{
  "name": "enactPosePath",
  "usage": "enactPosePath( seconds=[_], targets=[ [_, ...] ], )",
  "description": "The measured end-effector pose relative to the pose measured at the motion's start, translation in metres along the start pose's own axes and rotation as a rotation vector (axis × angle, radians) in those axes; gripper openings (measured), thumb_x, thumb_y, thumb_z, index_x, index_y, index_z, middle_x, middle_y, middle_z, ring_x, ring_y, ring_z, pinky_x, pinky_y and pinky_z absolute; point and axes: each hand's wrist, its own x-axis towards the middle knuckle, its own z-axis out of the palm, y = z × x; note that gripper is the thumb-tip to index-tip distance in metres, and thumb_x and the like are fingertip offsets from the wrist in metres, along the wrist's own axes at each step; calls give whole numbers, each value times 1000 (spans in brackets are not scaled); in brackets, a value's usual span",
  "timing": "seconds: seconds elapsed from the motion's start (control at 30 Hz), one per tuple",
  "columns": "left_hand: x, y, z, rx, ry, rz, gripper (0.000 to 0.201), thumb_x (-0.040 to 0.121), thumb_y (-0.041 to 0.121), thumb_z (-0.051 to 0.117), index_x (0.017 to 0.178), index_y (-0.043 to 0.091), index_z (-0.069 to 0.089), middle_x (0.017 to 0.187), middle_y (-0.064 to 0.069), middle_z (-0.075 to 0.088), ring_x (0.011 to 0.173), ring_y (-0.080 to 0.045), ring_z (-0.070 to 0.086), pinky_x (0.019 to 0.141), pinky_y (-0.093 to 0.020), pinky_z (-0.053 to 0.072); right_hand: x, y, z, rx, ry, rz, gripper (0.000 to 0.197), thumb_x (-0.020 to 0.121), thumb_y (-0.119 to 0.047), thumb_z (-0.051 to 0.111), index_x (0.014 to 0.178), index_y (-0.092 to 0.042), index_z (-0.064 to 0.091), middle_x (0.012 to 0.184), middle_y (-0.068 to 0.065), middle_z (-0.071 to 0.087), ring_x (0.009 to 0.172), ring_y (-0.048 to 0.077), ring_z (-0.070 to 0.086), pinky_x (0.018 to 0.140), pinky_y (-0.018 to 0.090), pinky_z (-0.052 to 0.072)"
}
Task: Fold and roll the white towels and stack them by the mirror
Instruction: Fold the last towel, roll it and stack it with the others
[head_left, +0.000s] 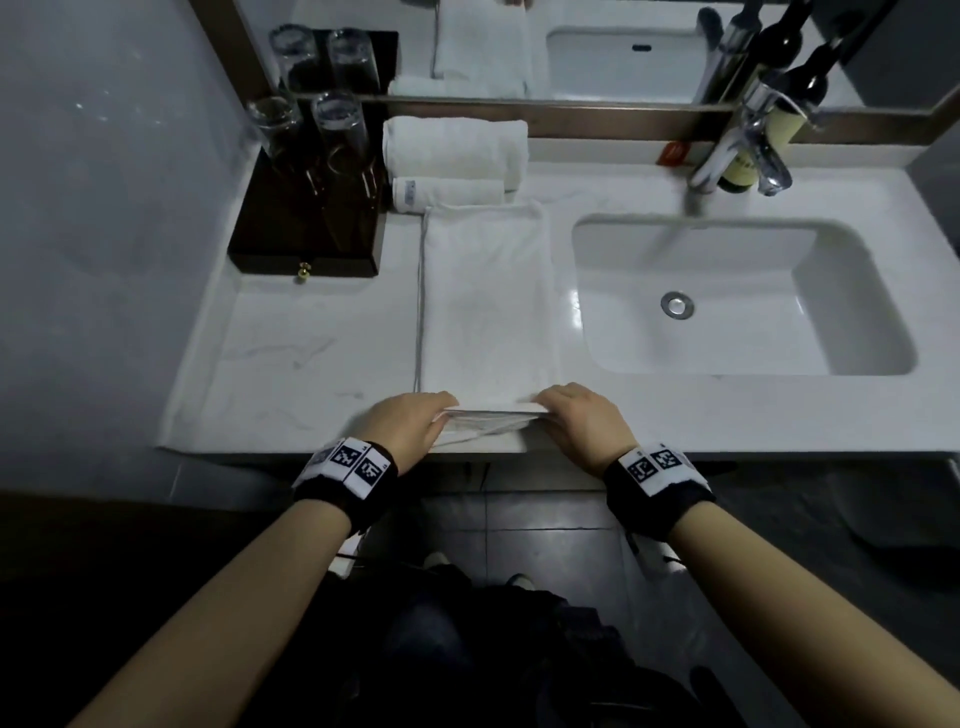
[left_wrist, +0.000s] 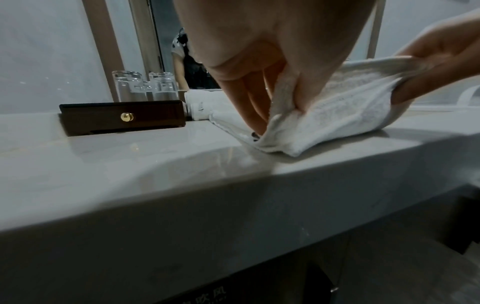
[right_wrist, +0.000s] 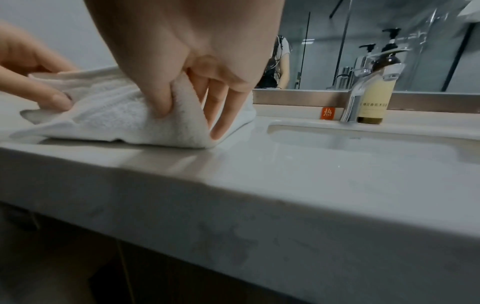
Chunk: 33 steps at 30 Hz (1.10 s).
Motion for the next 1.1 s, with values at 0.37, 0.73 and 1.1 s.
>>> enactPosePath(
  seconds=[0.37, 0.73, 1.1],
  targets=[
    [7, 15, -1, 72, -26, -102, 35, 86, 17, 51, 120, 20, 42, 95, -6, 64, 80, -29, 61, 60, -30, 39, 18, -1, -9, 116, 49, 226, 25, 93, -28, 50, 111, -10, 50, 95, 19, 68, 87, 41, 60, 66, 36, 35],
    [26, 14, -17, -69, -120, -361, 41, 88, 42, 58, 119, 16, 50, 118, -10, 61, 105, -31, 57, 80, -32, 41, 22, -7, -2, 208, 63, 481, 28, 82, -23, 62, 105, -10, 51, 105, 11, 58, 95, 32, 56, 71, 35, 42],
    [34, 37, -14, 377, -130, 120, 36, 82, 3, 40, 115, 16, 47, 119, -4, 48, 109, -24, 45, 89, -33, 34, 5, -21, 7, -256, -13, 25, 38, 82, -19, 50, 119, -8, 53, 123, 9, 54, 110, 31, 51, 90, 39, 40]
  ],
)
